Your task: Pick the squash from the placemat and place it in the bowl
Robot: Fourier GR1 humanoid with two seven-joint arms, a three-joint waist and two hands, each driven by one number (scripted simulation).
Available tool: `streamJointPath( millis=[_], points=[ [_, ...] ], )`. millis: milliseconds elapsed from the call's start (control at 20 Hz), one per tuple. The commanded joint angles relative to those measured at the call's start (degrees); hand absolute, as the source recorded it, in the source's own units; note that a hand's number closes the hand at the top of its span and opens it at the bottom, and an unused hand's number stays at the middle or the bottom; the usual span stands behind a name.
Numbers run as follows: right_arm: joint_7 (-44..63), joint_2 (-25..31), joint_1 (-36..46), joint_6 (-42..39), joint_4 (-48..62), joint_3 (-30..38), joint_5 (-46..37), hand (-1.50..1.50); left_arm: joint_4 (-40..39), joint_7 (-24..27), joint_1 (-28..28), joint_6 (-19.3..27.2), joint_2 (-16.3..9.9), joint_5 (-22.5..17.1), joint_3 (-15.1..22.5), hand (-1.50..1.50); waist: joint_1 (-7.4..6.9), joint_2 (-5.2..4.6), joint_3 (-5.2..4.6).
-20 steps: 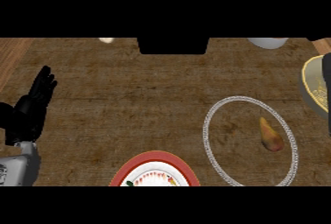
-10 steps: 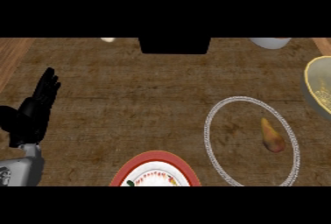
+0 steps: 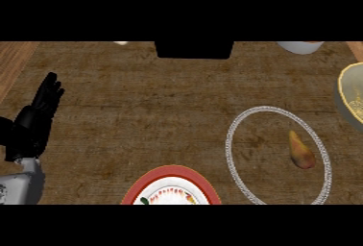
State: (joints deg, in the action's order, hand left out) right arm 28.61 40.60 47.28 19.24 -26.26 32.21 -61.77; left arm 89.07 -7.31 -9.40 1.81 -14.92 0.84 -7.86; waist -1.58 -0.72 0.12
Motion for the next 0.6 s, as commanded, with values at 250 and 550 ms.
streamJointPath(
  millis=[250,550],
  points=[
    [-13.8,0.5,-3.6,-2.0,8.7,6.9,9.5,-1.5,-1.7,0.3,-1.4,0.6,0.6,1.3,0.3,0.0,0.39,0.11,0.06],
    [-24.0,0.4,-1.7,4.2,1.7,18.2,22.5,-1.5,-0.6,0.6,1.5,0.5,1.2,0.4,-0.2,0.0,1.24,0.61,0.12]
  ],
)
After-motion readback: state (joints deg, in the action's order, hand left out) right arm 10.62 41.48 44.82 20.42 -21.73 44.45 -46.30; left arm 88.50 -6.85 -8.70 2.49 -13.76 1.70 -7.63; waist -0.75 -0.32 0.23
